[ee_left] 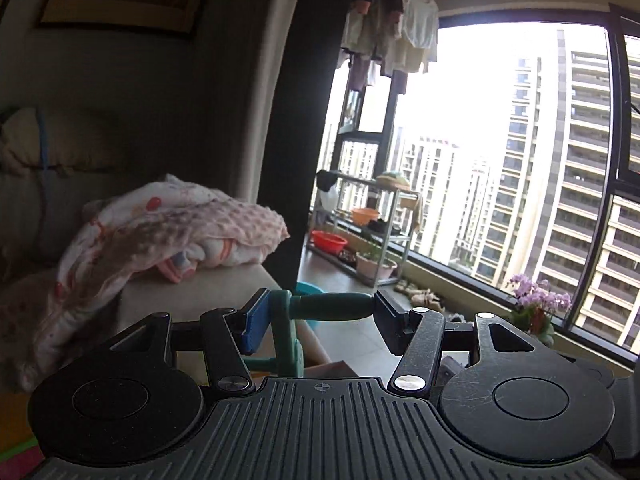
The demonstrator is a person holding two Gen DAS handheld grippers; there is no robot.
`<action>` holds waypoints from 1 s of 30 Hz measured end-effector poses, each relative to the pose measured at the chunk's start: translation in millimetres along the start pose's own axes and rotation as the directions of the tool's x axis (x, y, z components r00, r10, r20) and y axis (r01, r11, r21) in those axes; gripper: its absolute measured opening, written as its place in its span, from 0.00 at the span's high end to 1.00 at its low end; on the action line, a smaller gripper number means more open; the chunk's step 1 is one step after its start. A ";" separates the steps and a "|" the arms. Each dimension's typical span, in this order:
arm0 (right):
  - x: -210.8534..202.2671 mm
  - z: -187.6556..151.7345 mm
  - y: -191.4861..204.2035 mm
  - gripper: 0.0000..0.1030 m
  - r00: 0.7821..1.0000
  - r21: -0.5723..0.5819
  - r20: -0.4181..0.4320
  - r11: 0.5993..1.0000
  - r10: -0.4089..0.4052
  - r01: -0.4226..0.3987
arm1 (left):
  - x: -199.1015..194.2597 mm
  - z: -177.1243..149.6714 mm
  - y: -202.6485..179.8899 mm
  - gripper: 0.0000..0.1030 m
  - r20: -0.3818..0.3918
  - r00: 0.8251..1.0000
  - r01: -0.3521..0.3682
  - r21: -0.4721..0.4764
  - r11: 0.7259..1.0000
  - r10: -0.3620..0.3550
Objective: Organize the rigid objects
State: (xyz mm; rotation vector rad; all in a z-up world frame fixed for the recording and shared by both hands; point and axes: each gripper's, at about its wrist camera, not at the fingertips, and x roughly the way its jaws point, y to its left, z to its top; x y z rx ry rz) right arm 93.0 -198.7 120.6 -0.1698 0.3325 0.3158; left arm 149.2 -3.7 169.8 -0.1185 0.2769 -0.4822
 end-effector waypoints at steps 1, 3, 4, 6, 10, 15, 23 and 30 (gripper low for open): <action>5.7 -2.0 0.5 0.11 1.000 0.004 0.004 1.000 0.005 -0.005 | 9.9 -3.5 5.2 0.40 -0.003 1.000 0.012 -0.012 1.000 -0.012; 18.2 -7.4 2.5 0.07 0.999 0.014 0.026 0.999 0.028 -0.029 | 38.2 -16.3 17.6 0.40 -0.086 0.996 0.019 -0.047 0.999 -0.023; 25.7 -10.8 5.5 0.03 0.999 0.013 0.019 0.999 0.036 -0.037 | 49.6 -27.8 24.7 0.41 -0.134 0.991 0.012 -0.065 0.998 -0.020; 38.8 -18.4 11.4 0.03 0.998 0.016 -0.034 0.999 0.053 -0.052 | 60.1 -46.3 35.3 0.43 -0.170 0.985 -0.012 -0.076 0.997 -0.001; 38.5 -38.6 17.3 0.03 0.988 0.036 -0.104 0.993 0.115 -0.112 | 37.1 -60.3 64.8 0.43 -0.113 0.993 -0.041 -0.140 0.989 0.025; 19.1 -60.9 30.2 0.03 0.987 -0.058 -0.128 0.993 0.093 -0.101 | -8.0 -80.1 99.9 0.43 -0.131 0.973 -0.210 -0.166 0.963 0.190; 11.9 -78.9 66.0 0.03 0.966 -0.131 -0.218 0.977 0.137 -0.169 | -85.3 -137.1 130.6 0.43 -0.167 0.906 -0.422 -0.253 0.871 0.390; 45.9 -37.8 88.6 0.04 0.937 -0.072 -0.289 0.971 0.198 -0.228 | -94.0 -164.7 138.2 0.43 -0.204 0.890 -0.451 -0.264 0.853 0.407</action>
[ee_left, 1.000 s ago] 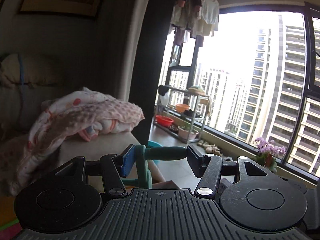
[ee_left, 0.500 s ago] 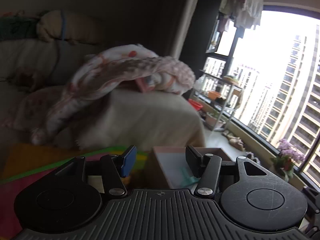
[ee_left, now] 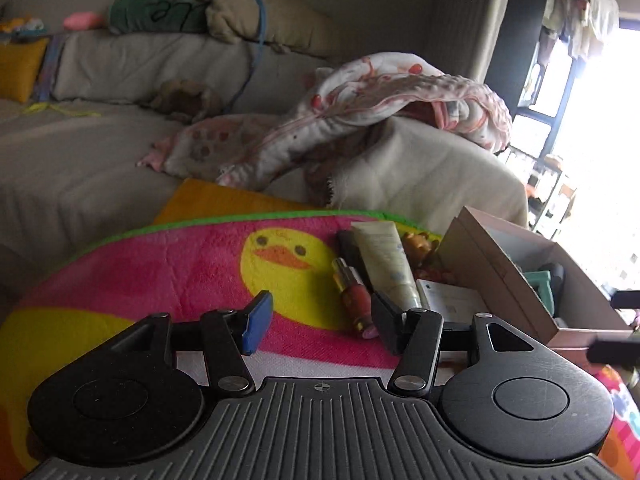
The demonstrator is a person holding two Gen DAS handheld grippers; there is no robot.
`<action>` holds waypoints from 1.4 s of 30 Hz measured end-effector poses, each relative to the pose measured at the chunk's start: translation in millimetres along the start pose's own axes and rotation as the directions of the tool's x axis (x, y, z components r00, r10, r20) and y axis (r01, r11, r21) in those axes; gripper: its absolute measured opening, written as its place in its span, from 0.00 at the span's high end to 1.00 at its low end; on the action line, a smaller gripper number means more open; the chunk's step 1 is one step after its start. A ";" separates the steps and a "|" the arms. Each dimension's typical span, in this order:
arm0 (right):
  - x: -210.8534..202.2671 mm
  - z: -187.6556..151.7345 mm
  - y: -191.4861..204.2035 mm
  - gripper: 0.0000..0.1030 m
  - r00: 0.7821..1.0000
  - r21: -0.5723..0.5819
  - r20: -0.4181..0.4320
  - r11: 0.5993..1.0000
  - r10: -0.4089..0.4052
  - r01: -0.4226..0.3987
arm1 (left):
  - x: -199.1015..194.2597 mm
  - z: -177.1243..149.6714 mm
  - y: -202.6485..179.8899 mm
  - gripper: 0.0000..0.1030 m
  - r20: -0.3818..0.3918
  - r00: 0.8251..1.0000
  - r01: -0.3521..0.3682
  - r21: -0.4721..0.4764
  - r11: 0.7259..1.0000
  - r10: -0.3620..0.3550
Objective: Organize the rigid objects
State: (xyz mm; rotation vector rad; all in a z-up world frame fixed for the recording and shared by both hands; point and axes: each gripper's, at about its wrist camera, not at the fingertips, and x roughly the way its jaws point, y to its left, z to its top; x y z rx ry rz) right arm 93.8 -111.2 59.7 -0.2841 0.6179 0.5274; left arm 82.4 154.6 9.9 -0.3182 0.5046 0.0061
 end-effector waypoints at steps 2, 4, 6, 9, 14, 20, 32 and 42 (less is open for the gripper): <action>6.3 20.8 1.0 0.04 1.000 0.019 -0.009 1.000 0.005 -0.005 | -1.0 -2.2 3.5 0.43 0.003 1.000 0.023 -0.019 1.000 -0.023; 15.2 43.1 2.4 0.04 1.000 0.035 -0.013 0.999 0.004 -0.003 | -1.2 -3.9 5.1 0.43 0.003 0.999 0.044 -0.031 0.999 -0.044; 29.5 67.2 6.0 0.04 1.000 0.041 -0.029 0.999 0.002 -0.001 | -3.2 -5.7 7.6 0.43 0.004 0.998 0.064 -0.048 0.997 -0.064; 69.7 109.8 10.6 0.04 0.993 0.084 -0.110 0.996 0.051 -0.042 | -6.6 -4.8 10.1 0.43 0.020 0.997 0.077 -0.066 0.995 -0.076; 159.4 152.1 21.8 0.05 0.968 0.182 -0.247 0.983 0.048 -0.002 | -12.8 -0.8 18.9 0.43 0.049 0.997 0.072 -0.121 0.990 -0.067; 238.1 160.8 47.9 0.10 0.945 0.073 -0.321 0.993 -0.067 0.095 | -10.2 0.6 30.1 0.49 0.020 0.997 0.073 -0.167 0.983 -0.070; 239.1 142.4 31.6 0.61 0.870 0.069 -0.485 0.996 0.090 -0.065 | -11.4 0.0 48.6 0.49 -0.008 0.997 0.074 -0.247 0.966 -0.078; 156.6 84.5 56.8 0.67 0.829 0.096 -0.517 0.977 0.212 -0.190 | -4.9 -2.9 44.1 0.53 -0.052 0.990 0.118 -0.231 0.966 -0.134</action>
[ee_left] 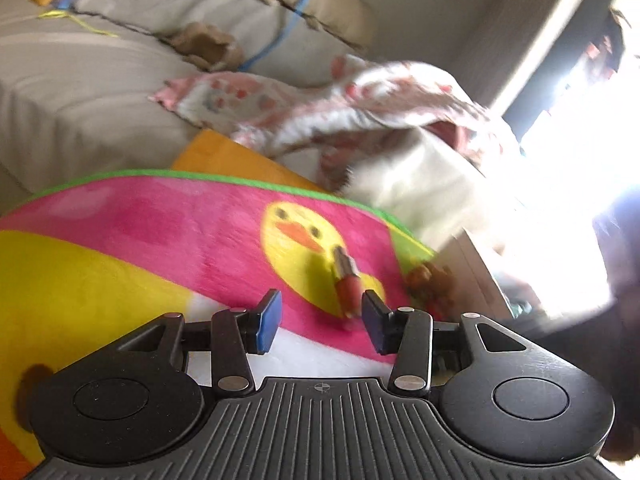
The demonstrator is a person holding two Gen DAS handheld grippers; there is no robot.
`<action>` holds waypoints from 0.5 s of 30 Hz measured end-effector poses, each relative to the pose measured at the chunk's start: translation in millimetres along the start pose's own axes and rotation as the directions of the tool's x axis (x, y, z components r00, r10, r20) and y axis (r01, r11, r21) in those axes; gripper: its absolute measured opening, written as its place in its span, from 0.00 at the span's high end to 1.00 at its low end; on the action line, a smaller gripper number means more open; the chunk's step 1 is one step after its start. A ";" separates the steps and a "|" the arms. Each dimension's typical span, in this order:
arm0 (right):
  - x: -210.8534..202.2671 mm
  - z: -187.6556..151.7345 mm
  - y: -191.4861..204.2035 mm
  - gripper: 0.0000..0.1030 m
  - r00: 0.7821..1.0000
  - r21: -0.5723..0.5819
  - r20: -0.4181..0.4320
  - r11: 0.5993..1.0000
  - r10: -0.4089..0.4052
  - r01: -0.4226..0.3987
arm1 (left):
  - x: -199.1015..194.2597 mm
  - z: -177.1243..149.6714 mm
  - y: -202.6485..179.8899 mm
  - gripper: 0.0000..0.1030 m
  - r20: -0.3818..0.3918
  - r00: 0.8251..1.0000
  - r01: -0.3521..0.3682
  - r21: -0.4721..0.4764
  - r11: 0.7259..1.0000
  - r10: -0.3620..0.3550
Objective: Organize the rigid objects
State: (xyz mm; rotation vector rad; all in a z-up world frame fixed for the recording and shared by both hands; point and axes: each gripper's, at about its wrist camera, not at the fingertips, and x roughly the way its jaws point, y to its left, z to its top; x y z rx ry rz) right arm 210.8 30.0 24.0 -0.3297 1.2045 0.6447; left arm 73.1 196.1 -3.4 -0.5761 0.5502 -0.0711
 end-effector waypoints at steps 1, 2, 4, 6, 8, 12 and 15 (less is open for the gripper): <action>-4.8 -13.9 2.7 0.68 1.000 -0.008 0.005 1.000 0.009 -0.009 | 2.2 -1.3 -3.2 0.53 -0.009 1.000 0.013 0.014 1.000 -0.013; -10.2 -27.7 4.2 0.68 1.000 -0.021 0.010 0.999 0.028 -0.028 | 3.8 -2.8 -6.3 0.53 -0.016 1.000 0.023 0.028 0.999 -0.023; -18.4 -56.1 9.4 0.67 0.998 -0.049 0.022 0.998 0.051 -0.050 | 5.2 -5.3 -13.2 0.53 -0.023 0.999 0.041 0.062 0.997 -0.040; -29.0 -82.0 13.3 0.63 0.997 -0.087 0.049 0.995 0.053 -0.048 | 4.4 -7.2 -22.4 0.53 -0.016 0.998 0.064 0.098 0.993 -0.063; -50.3 -106.6 13.5 0.51 0.993 -0.123 0.117 0.992 0.030 -0.015 | 4.5 -5.3 -35.0 0.53 -0.021 0.995 0.096 0.142 0.985 -0.094; -93.9 -157.3 1.2 0.30 0.933 -0.129 0.357 0.987 -0.044 0.096 | 15.8 8.8 -75.0 0.53 -0.063 0.987 0.159 0.281 0.946 -0.147; -102.8 -182.5 -17.4 0.27 0.885 -0.057 0.454 0.988 -0.103 0.144 | 44.3 33.5 -103.9 0.53 -0.064 0.988 0.153 0.312 0.938 -0.140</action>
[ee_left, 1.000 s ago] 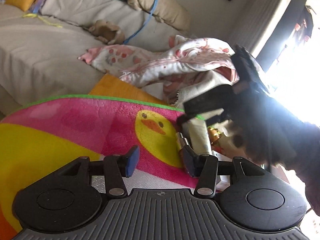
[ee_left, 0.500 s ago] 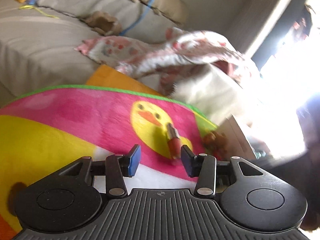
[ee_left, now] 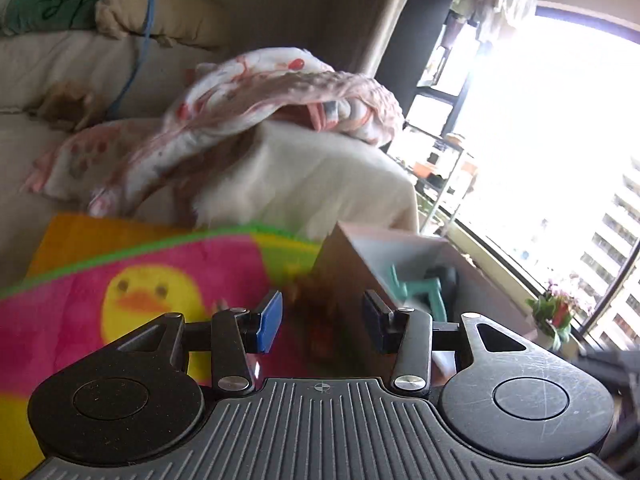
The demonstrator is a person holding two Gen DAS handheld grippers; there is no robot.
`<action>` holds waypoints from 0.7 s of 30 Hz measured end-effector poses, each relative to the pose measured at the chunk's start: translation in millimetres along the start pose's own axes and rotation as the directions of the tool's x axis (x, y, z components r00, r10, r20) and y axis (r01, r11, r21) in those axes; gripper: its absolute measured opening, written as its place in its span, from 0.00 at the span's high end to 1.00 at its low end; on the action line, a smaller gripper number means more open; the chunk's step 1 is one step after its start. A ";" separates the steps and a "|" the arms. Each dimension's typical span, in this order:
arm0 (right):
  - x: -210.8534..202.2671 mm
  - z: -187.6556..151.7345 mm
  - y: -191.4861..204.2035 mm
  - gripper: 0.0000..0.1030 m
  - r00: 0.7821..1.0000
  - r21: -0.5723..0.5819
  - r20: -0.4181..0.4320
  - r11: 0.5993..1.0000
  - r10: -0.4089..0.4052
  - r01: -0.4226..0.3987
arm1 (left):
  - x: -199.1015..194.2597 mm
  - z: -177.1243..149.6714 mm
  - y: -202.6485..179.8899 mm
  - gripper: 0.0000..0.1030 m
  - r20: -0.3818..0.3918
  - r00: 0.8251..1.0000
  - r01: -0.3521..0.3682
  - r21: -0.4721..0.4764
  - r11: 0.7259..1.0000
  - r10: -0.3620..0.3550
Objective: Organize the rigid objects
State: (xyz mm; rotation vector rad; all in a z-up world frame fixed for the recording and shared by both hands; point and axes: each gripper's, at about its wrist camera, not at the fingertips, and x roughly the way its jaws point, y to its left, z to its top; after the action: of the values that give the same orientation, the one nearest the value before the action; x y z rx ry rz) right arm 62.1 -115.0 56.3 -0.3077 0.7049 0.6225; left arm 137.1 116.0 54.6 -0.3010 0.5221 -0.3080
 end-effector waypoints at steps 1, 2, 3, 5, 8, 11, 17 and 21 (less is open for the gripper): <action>-2.9 -7.0 -5.6 0.27 1.000 0.019 0.013 1.000 -0.014 0.014 | 16.8 11.2 -0.7 0.53 -0.020 1.000 -0.013 -0.017 1.000 0.013; -5.7 -13.6 -11.1 0.27 0.999 0.035 0.023 0.999 -0.025 0.025 | 37.0 21.7 -0.2 0.53 -0.051 0.998 -0.030 -0.038 0.999 0.029; -6.4 -19.3 -14.5 0.27 0.999 0.047 0.033 0.998 -0.038 0.037 | 58.3 29.8 2.3 0.54 -0.087 0.995 -0.048 -0.056 0.997 0.043; -5.7 -29.8 -22.0 0.27 0.996 0.070 0.055 0.996 -0.067 0.063 | 97.4 37.3 8.7 0.69 -0.157 0.985 -0.085 -0.075 0.994 0.072; -11.5 -44.4 -33.7 0.27 0.994 0.118 0.079 0.991 -0.076 0.066 | 135.8 37.4 11.2 0.79 -0.225 0.964 -0.148 0.006 0.989 0.145; -15.2 -62.4 -42.4 0.26 0.992 0.142 0.102 0.988 -0.079 0.064 | 147.4 29.0 -1.7 0.79 -0.267 0.959 -0.063 0.130 0.990 0.096; -7.4 -77.7 -65.9 0.26 0.995 0.231 0.071 0.972 -0.068 0.050 | 121.5 1.9 -13.2 0.90 -0.286 0.958 0.067 0.240 0.969 0.005; -1.0 -79.9 -68.0 0.26 0.996 0.278 0.056 0.959 -0.069 0.051 | 79.1 -23.0 -13.7 0.90 -0.285 0.956 0.119 0.179 0.977 -0.064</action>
State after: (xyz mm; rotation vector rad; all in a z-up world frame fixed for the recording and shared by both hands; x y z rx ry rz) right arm 63.5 -205.2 2.8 -0.0493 0.7075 0.4665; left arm 187.2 70.3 5.8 -0.0912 0.7506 -0.4929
